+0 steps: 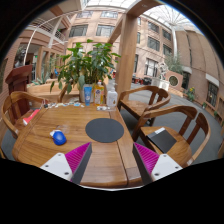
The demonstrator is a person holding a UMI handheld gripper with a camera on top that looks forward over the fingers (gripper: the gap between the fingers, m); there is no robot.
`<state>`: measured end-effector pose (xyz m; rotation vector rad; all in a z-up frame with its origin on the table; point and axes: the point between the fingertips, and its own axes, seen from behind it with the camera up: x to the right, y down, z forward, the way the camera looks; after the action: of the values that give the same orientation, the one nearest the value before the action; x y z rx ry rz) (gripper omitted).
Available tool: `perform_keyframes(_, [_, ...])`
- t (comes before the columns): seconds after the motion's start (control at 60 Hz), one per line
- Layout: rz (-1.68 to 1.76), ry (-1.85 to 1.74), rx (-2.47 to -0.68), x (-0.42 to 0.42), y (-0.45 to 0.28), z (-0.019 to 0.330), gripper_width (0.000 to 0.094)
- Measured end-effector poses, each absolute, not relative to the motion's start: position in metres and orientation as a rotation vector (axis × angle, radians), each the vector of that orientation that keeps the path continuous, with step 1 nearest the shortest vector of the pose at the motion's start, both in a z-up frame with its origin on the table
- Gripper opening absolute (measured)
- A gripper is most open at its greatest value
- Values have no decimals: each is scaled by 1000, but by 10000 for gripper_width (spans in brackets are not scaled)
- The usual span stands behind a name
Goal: Arrange mouse
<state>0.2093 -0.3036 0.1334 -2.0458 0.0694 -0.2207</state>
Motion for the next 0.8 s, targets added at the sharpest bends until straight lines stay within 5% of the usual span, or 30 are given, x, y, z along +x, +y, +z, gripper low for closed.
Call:
perform_keyframes(0.2, [-267,103,-2059,212,-335,124,852])
perform_keyframes(0.4, [-211,14,-2129,166,-365,70,857])
perform_keyframes(0.517, [-94,-60,-2175,109,-349,39,856])
perform_keyframes(0.8, [-20,-136,-2136,28,-235,23,859])
